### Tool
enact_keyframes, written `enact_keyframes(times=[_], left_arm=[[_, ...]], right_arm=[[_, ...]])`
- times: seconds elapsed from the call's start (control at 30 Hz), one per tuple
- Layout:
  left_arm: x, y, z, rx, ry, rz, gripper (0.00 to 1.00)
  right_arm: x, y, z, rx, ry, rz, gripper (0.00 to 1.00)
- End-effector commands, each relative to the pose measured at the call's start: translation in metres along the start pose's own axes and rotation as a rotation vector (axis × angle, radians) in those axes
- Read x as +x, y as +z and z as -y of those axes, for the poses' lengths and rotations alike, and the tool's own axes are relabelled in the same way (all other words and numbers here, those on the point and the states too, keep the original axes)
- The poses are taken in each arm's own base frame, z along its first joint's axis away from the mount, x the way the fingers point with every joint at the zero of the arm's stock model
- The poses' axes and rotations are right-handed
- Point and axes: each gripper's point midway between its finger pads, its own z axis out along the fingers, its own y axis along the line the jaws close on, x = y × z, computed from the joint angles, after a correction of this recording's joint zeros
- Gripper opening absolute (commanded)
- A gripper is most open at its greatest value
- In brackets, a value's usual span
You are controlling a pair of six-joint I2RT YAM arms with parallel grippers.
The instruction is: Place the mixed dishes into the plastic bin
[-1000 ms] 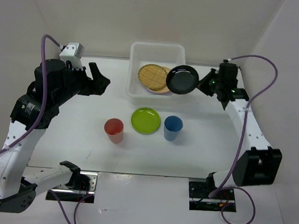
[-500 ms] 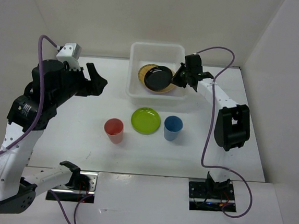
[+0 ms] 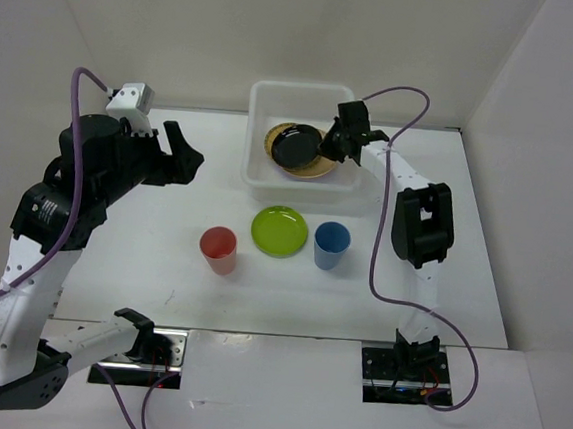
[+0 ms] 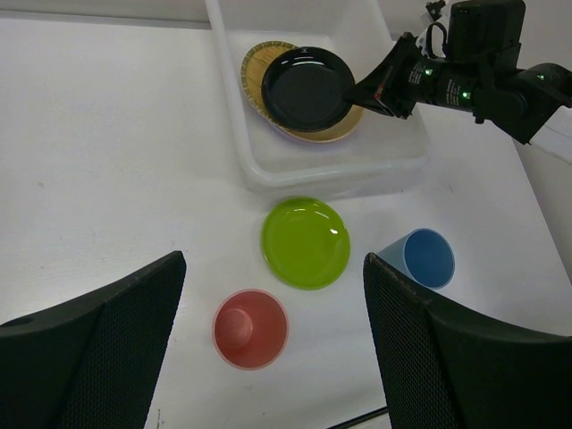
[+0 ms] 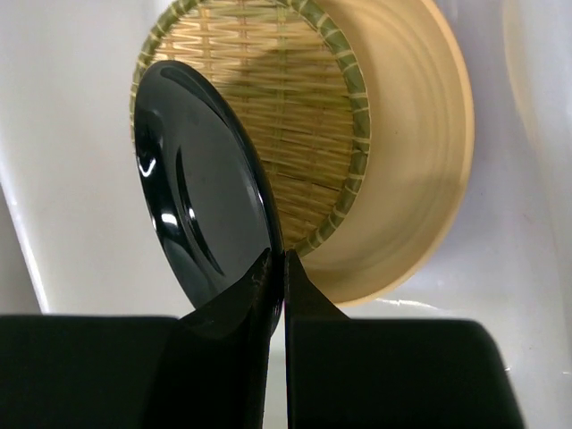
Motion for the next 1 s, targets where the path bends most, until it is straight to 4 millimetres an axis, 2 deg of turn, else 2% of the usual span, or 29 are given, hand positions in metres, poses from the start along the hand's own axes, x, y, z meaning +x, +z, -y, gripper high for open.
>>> enact_keyframes(times=[0.0, 0.2, 0.27, 0.3, 0.43, 0.67, 0.73, 0.83, 0.87, 0.9, 0.97], left_arm=[[-0.016, -0.01, 0.004, 0.013, 0.006, 0.051, 0.87], [-0.014, -0.01, 0.003, 0.01, 0.007, 0.042, 0.87], [-0.014, -0.01, 0.003, 0.01, 0.007, 0.042, 0.87], [-0.015, -0.01, 0.001, 0.002, 0.007, 0.045, 0.87], [-0.013, -0.01, 0.001, -0.002, 0.007, 0.036, 0.87], [-0.014, -0.013, 0.001, 0.001, 0.007, 0.045, 0.87], [-0.014, -0.013, 0.001, 0.001, 0.007, 0.045, 0.87], [-0.014, -0.013, 0.001, 0.001, 0.007, 0.045, 0.87], [-0.011, -0.012, 0.0, -0.002, 0.007, 0.036, 0.87], [-0.011, -0.012, 0.0, -0.002, 0.007, 0.036, 0.87], [-0.011, -0.012, 0.0, -0.002, 0.007, 0.036, 0.87]], right_arm=[[-0.019, 0.0, -0.025, -0.035, 0.003, 0.058, 0.0], [-0.021, 0.009, -0.022, 0.001, 0.004, 0.051, 0.02], [-0.021, 0.012, -0.022, 0.004, -0.005, 0.047, 0.12], [-0.017, 0.011, -0.026, -0.001, -0.011, 0.042, 0.22], [-0.022, 0.01, -0.028, -0.002, -0.02, 0.056, 0.42], [-0.025, 0.012, -0.03, 0.003, -0.042, 0.052, 0.58], [-0.035, -0.001, -0.037, -0.007, -0.052, 0.076, 0.64], [-0.044, -0.022, -0.053, -0.033, -0.066, 0.106, 0.66], [-0.055, -0.042, -0.061, -0.051, -0.076, 0.141, 0.66], [-0.056, -0.056, -0.07, -0.067, -0.091, 0.149, 0.66], [-0.056, -0.078, -0.07, -0.072, -0.107, 0.156, 0.67]])
